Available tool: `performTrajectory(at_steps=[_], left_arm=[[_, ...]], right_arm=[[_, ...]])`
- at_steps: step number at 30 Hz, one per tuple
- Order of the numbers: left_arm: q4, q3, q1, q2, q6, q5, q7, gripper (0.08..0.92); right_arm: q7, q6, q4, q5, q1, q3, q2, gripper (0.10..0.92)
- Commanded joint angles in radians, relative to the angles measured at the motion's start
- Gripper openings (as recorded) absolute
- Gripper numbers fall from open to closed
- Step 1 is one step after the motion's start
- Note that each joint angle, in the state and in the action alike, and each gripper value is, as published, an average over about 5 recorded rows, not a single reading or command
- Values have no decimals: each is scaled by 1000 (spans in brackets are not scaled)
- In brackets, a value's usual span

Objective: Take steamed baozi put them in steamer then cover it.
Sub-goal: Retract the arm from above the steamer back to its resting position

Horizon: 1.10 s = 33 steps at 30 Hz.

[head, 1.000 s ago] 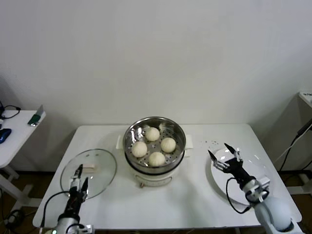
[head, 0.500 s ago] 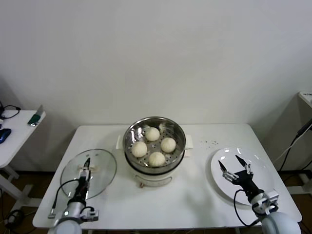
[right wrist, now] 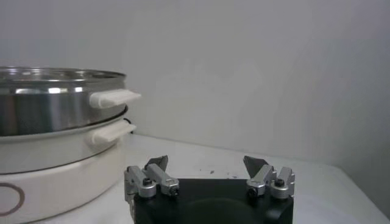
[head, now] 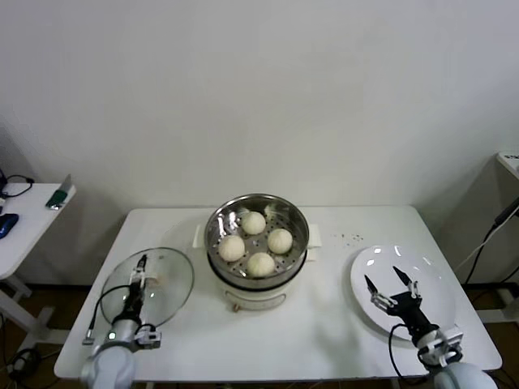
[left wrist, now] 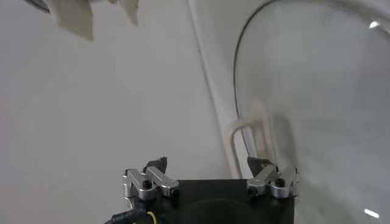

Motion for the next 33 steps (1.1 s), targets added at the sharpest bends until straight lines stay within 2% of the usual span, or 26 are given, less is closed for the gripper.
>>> performTrajectory(at_steps=[1,10,13,23,33], left_arm=[[62,13,-59,9,14,-64,-48,823],[90,21,-73,17,1,-125,-47,819],[97,19,-68,20,-7,-140,-39,779],[76,27,-47,27,-16,-224,-18,493],[-87,39,21,61,15,-315,-35,207]], right_arm=[[-11,13,-10,-36,-8,8,17,823],[-26,28,-20,-53,-13,12,24,823],[-28,32,-25,-55,-12,14,26,823],[-29,40,-40,-68,8,9,37,823],[-29,48,-54,-71,25,7,33,823]])
